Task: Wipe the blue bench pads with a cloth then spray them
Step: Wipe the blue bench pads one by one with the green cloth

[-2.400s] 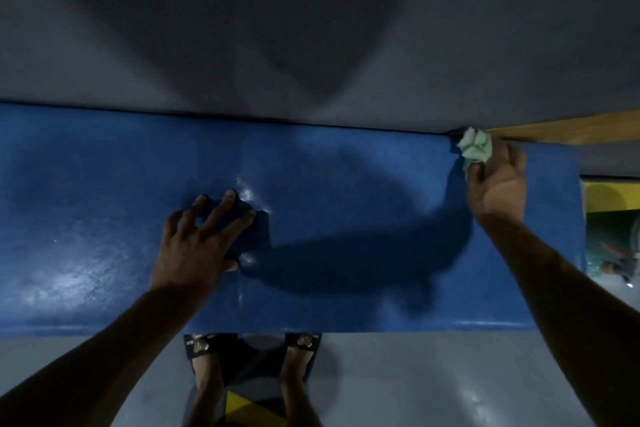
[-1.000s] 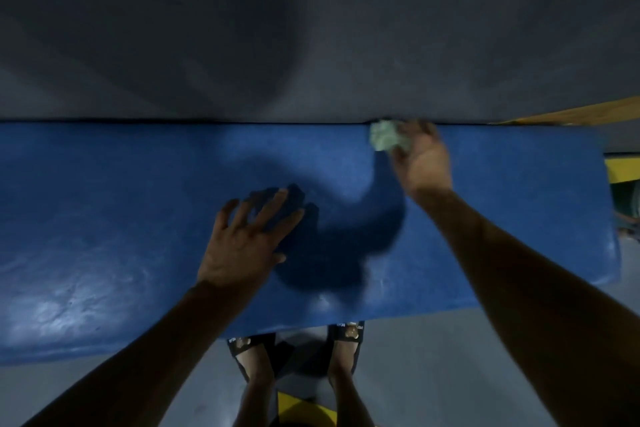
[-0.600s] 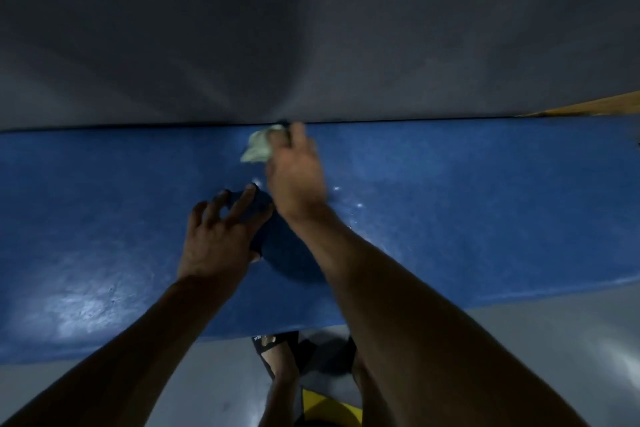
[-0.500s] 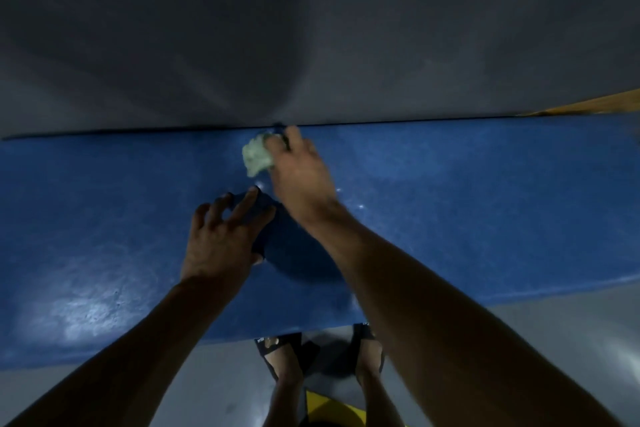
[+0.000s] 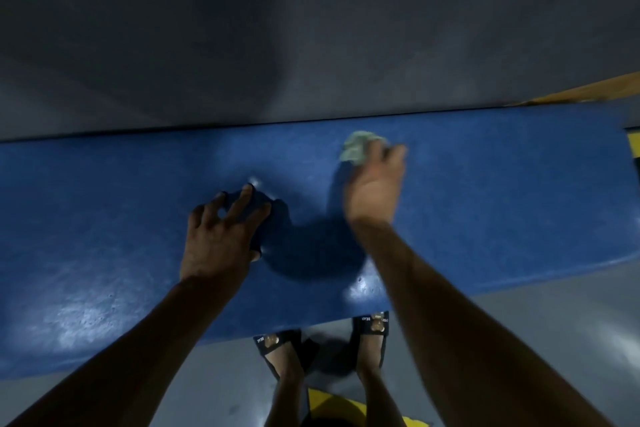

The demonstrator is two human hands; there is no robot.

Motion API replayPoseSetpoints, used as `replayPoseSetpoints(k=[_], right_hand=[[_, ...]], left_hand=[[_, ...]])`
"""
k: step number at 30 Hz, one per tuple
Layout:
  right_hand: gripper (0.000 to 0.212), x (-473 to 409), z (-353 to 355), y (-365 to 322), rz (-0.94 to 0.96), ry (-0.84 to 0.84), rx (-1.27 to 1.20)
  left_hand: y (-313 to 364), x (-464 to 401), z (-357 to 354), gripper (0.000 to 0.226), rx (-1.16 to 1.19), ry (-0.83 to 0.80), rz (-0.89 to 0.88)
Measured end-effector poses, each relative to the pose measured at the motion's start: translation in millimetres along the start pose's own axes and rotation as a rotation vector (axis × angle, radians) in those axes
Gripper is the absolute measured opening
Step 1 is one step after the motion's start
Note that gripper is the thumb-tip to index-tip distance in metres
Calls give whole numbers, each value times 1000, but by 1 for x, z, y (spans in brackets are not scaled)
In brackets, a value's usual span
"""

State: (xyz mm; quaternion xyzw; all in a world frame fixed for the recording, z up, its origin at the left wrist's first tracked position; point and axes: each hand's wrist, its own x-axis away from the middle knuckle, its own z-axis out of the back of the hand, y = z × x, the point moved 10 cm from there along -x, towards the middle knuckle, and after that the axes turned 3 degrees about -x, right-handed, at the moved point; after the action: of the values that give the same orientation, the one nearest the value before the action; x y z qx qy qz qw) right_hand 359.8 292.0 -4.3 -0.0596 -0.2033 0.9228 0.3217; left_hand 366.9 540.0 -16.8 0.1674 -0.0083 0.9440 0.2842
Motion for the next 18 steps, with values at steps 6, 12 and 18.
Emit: replayPoseSetpoints(k=[6, 12, 18], right_hand=[[46, 67, -42, -99, 681, -272, 52], [48, -19, 37, 67, 335, -103, 88], [32, 2, 27, 51, -54, 119, -2]], left_hand=[[0, 3, -5, 97, -47, -31, 7], [0, -1, -5, 96, -52, -28, 2], [-1, 1, -8, 95, -41, -31, 10]])
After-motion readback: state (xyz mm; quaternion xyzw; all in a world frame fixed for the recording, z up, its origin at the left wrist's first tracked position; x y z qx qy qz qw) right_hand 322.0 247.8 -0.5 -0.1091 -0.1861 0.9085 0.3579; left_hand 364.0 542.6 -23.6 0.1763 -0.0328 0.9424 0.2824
